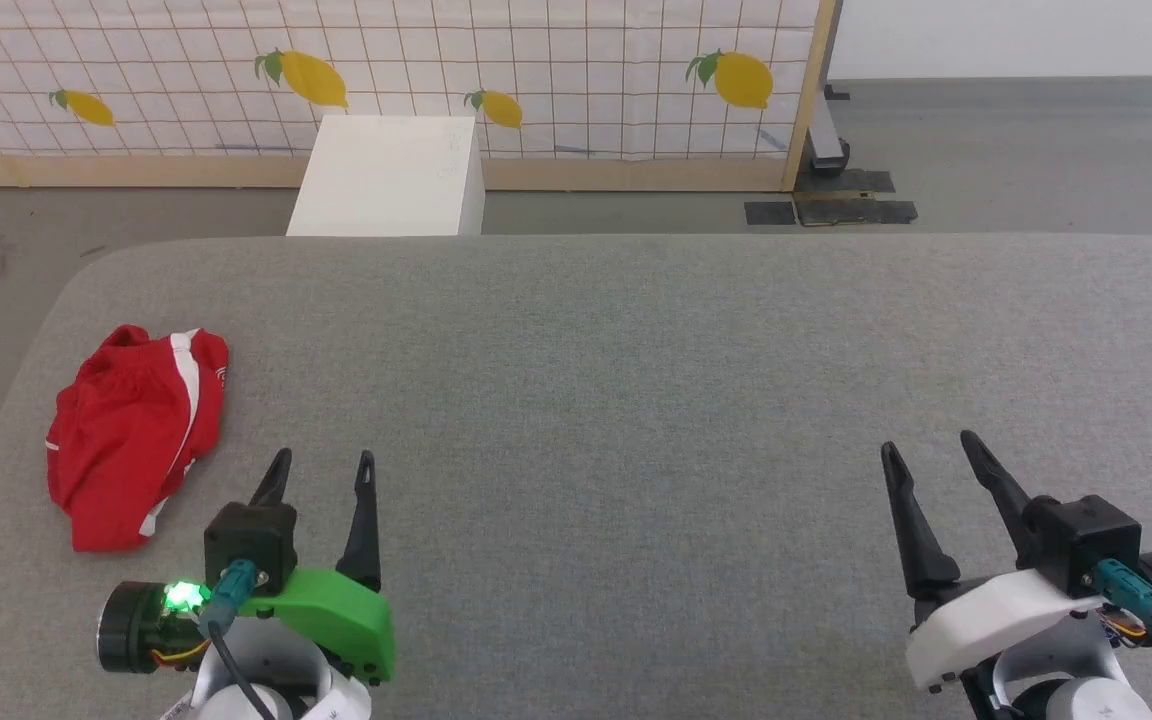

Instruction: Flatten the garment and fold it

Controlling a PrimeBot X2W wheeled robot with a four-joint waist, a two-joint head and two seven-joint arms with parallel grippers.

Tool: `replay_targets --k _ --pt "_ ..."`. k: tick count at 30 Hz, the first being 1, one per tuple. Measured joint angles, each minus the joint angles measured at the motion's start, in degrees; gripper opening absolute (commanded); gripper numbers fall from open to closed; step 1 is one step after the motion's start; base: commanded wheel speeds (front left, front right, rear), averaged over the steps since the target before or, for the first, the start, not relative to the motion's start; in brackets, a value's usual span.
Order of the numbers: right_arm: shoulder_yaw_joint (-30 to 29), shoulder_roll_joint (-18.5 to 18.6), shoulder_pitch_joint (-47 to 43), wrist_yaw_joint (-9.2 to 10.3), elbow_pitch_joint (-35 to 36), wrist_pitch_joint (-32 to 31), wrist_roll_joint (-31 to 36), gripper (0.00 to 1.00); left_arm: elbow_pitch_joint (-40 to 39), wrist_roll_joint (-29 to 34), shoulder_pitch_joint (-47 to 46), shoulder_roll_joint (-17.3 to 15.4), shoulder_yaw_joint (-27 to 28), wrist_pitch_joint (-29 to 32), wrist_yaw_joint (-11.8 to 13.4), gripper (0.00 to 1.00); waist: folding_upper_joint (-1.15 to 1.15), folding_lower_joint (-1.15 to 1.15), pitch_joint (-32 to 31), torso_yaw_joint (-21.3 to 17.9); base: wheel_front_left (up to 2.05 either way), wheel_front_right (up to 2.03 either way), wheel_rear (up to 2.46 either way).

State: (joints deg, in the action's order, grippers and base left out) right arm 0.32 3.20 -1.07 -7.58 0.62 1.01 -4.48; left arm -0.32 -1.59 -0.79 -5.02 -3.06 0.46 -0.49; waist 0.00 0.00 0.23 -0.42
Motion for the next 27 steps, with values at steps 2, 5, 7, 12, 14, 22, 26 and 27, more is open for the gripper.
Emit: replay_targets --k 2,5,7,12,14,22,26,27 --pt "-0.02 0.00 0.00 0.00 -0.02 0.00 0.00 1.00 0.02 -0.01 0.00 -0.03 -0.19 0.05 0.00 1.00 0.00 0.00 -0.04 -0.01 0.00 0.00 0.00" --pt "-0.07 0.00 0.00 0.00 -0.04 -0.01 -0.01 1.00 0.01 -0.16 0.01 -0.18 -0.38 0.05 0.00 1.00 0.00 0.00 -0.11 -0.04 0.00 0.00 0.00" --pt "-0.15 -0.01 0.00 0.00 -0.04 0.00 -0.03 1.00 0.01 -0.40 0.01 -0.24 -0.45 0.03 0.00 1.00 0.00 0.00 -0.15 -0.05 0.00 0.00 0.00" --pt "-0.87 -0.07 0.00 0.00 0.00 0.02 -1.20 1.00 -0.10 -0.47 0.01 -0.43 -0.68 -0.09 0.00 1.00 0.00 0.00 -0.21 -0.11 0.00 0.00 0.00" --pt "-1.08 -0.07 0.00 0.00 0.00 0.01 -1.57 1.00 -0.12 -0.52 0.01 -0.47 -0.78 -0.11 0.02 1.00 0.00 0.00 -0.19 -0.14 0.00 0.00 0.00" --pt "-1.35 -0.11 0.00 0.00 -0.12 -0.51 -1.77 1.00 -0.02 -1.41 0.01 -0.85 -1.26 0.18 0.02 1.00 0.00 0.00 0.07 -0.19 0.00 0.00 0.00" --pt "-1.56 -0.12 0.00 0.00 -0.29 -0.80 -2.23 1.00 0.65 -1.81 0.10 -0.99 -1.68 1.58 0.02 1.00 0.00 0.00 0.14 -0.16 0.00 0.00 0.00" --pt "-1.56 -0.12 0.00 0.00 -0.34 -1.03 -2.25 1.00 0.68 -1.91 0.11 -1.03 -1.72 1.77 0.02 1.00 0.00 0.00 0.18 -0.17 0.00 0.00 0.00"
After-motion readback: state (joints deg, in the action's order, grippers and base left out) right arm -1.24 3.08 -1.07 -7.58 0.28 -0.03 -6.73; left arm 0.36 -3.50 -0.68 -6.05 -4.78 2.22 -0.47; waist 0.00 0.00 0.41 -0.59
